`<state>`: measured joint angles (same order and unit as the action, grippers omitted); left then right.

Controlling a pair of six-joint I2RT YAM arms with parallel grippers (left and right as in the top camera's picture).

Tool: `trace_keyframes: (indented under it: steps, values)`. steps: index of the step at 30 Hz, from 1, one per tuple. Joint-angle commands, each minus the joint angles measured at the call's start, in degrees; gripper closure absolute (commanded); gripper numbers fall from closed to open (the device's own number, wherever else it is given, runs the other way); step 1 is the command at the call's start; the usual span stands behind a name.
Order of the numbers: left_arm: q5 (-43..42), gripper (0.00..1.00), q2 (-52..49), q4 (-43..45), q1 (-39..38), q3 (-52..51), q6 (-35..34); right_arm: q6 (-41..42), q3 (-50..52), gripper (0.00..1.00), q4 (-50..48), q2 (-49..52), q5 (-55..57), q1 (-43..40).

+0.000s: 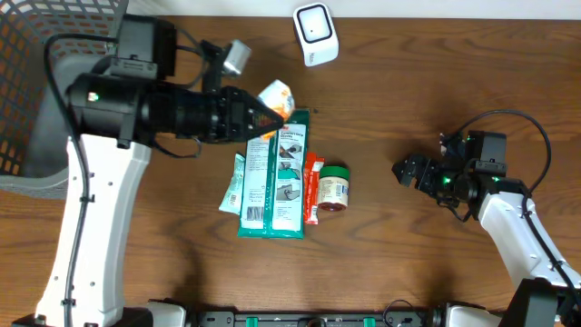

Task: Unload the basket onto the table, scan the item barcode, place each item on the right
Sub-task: 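Lift the orange tissue pack toward the scanner, right gripper moving in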

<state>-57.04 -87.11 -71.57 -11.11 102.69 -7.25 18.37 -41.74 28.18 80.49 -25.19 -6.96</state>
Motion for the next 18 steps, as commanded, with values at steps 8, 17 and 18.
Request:
trace_keyframes:
  steps: [8,17,18]
  values:
    - [11.3,0.89,-4.3,9.1,-12.9,-0.2,-12.0,-3.5,-3.1,0.05,-0.1,-0.7,-40.0,-9.9]
    - [-3.8,0.92,-14.4,20.6,-18.9,-0.2,-32.5,-1.7,-3.2,0.01,-0.2,-0.7,-52.5,-16.3]
    - [-6.5,0.92,-15.2,22.9,-18.9,-0.2,-33.7,-1.7,-3.2,0.01,-0.7,-0.7,-54.4,-16.3]
